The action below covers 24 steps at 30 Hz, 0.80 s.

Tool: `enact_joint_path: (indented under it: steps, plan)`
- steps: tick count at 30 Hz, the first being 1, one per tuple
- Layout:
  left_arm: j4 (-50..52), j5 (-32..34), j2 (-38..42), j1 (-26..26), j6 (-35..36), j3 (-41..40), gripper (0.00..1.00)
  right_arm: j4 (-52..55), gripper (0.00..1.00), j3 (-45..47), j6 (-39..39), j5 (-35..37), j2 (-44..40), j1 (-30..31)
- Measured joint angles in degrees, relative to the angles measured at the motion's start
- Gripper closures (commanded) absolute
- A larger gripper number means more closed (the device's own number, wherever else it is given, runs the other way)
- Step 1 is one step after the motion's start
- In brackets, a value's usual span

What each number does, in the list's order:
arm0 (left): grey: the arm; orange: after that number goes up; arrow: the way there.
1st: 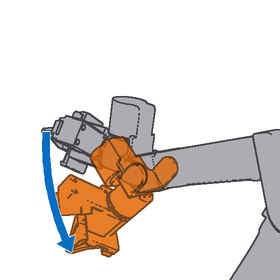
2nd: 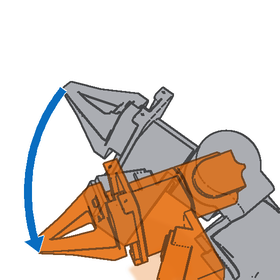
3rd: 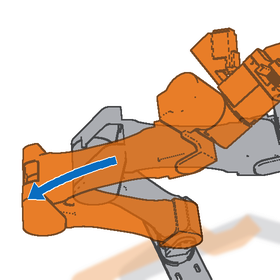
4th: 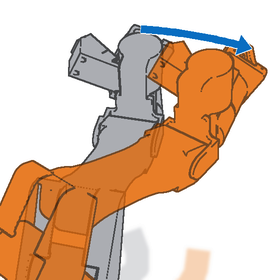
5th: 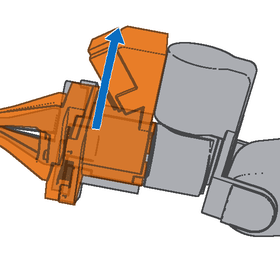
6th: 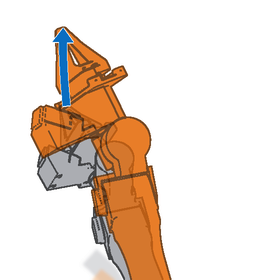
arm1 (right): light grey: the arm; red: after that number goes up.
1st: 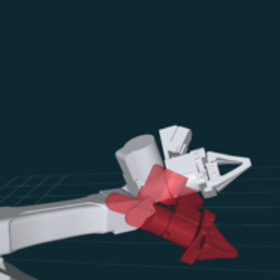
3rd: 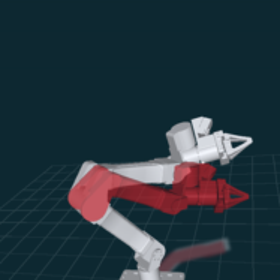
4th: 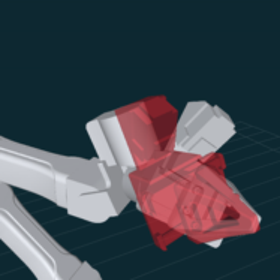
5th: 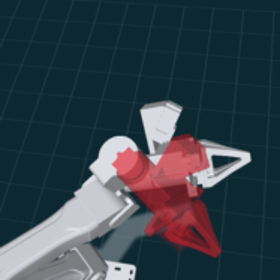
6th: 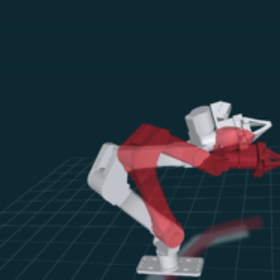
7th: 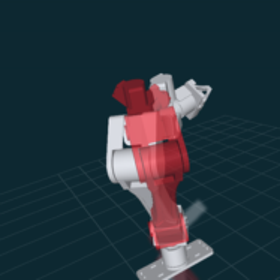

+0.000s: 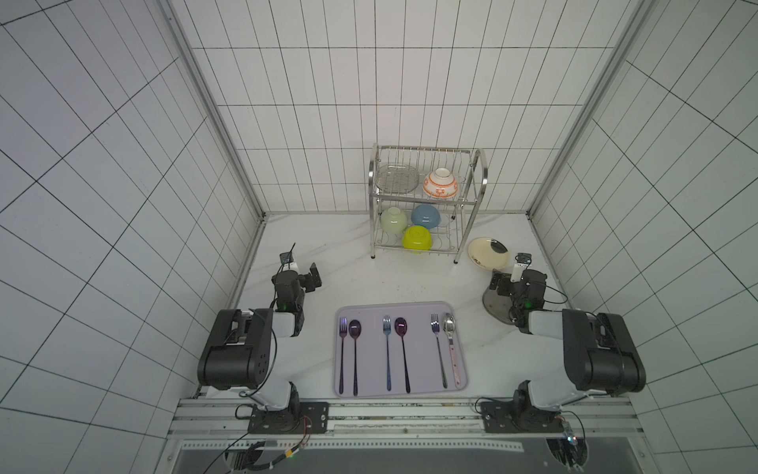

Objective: Set the spoon and fork side by side
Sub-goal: Reset both arms

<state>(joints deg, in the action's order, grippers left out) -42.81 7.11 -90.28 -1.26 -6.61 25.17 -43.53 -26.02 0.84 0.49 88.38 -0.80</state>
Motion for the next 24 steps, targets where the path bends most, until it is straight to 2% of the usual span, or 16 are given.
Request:
enact_joint_path:
  steps: [24]
  plan:
    - [0.5, 0.7, 0.1, -0.1, 0.0, 0.7, 0.02, -0.3, 0.01, 0.1, 0.0, 0.0, 0.0, 0.0]
